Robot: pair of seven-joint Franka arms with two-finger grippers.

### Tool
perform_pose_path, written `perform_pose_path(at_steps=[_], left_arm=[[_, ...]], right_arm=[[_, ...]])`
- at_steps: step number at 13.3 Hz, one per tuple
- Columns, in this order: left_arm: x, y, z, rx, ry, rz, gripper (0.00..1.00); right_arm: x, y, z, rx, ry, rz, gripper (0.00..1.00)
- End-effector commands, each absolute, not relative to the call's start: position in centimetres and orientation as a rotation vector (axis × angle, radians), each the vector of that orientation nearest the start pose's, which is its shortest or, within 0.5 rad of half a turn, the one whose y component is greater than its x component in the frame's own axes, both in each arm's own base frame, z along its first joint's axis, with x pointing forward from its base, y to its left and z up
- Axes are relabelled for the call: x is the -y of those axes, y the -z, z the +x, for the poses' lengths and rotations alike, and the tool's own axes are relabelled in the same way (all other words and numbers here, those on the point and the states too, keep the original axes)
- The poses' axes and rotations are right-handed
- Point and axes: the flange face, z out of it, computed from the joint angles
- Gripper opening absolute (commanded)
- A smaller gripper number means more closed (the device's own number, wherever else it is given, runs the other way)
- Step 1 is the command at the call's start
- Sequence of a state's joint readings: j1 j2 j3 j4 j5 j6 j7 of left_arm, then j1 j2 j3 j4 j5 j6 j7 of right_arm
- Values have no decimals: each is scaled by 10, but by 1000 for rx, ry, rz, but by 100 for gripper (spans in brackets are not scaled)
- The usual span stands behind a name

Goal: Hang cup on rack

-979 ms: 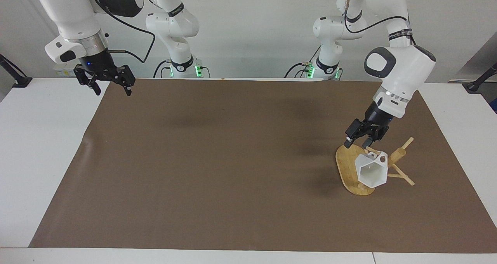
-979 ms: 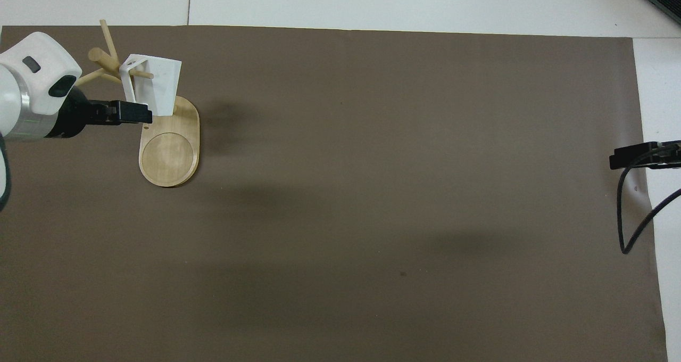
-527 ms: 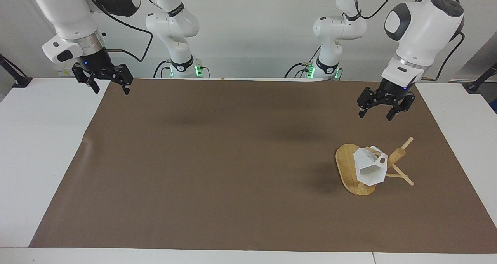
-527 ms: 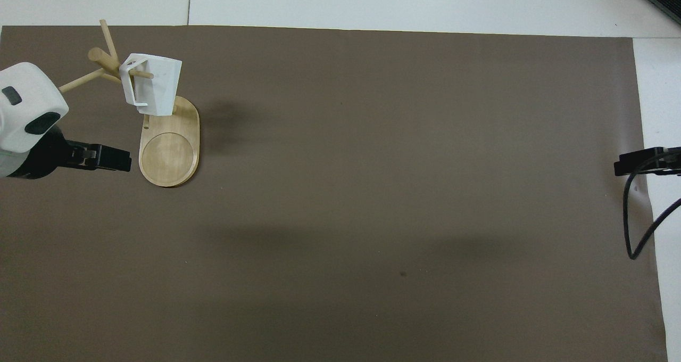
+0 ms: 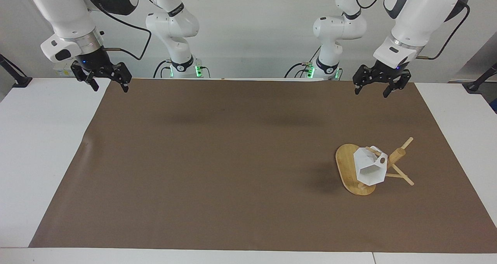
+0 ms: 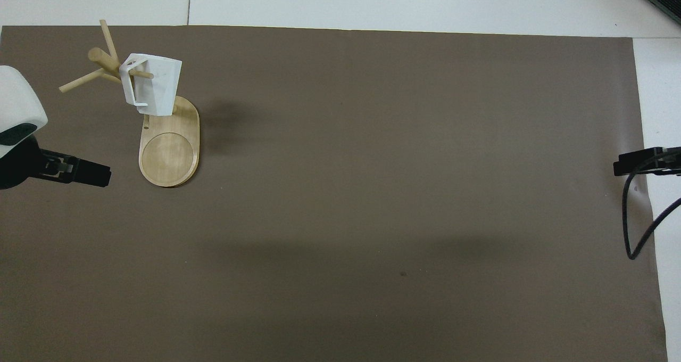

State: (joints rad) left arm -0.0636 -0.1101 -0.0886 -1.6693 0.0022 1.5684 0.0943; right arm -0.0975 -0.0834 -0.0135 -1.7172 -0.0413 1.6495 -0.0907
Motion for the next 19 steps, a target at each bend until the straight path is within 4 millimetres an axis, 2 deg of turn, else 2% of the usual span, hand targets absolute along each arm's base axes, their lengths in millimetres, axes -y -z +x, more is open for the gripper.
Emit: perform_pose_path(at_steps=[1, 2, 7, 9, 19], left_arm=[[80, -643, 522, -415, 19, -3082, 100], [74, -642, 524, -397, 29, -3088, 100], [77, -638, 529, -402, 22, -3086, 100], [75, -646, 538, -392, 84, -3085, 100], [67, -639, 532, -356, 43, -3083, 100]], right_arm=[[62, -612, 525, -47, 12, -3160, 100], [62, -612, 525, -44, 12, -3160, 100], [62, -612, 525, -44, 14, -3160, 100], [62, -612, 525, -44, 14, -3160, 100], [62, -613, 524, -44, 17, -3160, 100]])
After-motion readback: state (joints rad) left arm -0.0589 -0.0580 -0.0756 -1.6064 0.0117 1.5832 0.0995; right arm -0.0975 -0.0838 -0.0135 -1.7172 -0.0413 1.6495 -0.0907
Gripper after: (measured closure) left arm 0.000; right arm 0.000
